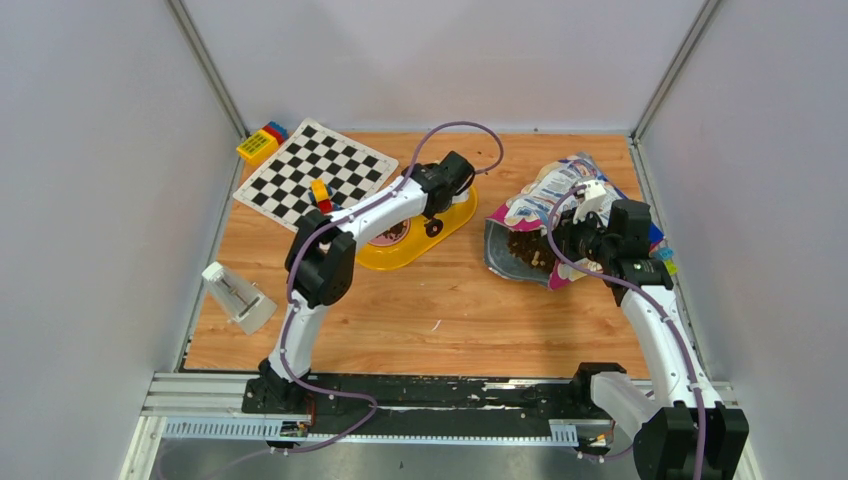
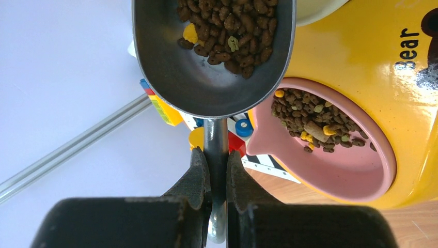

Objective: Serve the pet food
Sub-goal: Pour the pet food into the pet food bowl.

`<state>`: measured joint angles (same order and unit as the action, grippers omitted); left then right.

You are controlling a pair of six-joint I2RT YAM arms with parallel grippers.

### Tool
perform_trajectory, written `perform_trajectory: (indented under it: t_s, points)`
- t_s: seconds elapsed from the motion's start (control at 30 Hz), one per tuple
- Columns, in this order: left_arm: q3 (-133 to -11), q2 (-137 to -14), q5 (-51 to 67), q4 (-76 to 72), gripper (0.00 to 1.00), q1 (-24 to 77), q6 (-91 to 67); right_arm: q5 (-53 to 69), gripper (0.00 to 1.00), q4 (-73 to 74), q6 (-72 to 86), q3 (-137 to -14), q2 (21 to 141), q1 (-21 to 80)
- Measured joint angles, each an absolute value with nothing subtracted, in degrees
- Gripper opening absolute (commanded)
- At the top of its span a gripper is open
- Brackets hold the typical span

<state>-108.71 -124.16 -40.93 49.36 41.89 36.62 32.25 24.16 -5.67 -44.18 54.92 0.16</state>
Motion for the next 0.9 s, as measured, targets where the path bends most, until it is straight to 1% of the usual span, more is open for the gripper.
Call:
perform_trajectory:
  t_s: [0.6, 0.9]
  points:
    - [-104.9, -120.4, -46.8, 43.8, 0.00, 43.9, 42.2, 32.2, 0.00, 24.2, -5.7, -44.2, 54.9, 0.2]
    - [-100.0, -118.9, -49.1, 40.0, 0.00, 44.8, 45.3, 32.6, 0.00, 24.4, -5.7, -44.2, 54.5, 0.1]
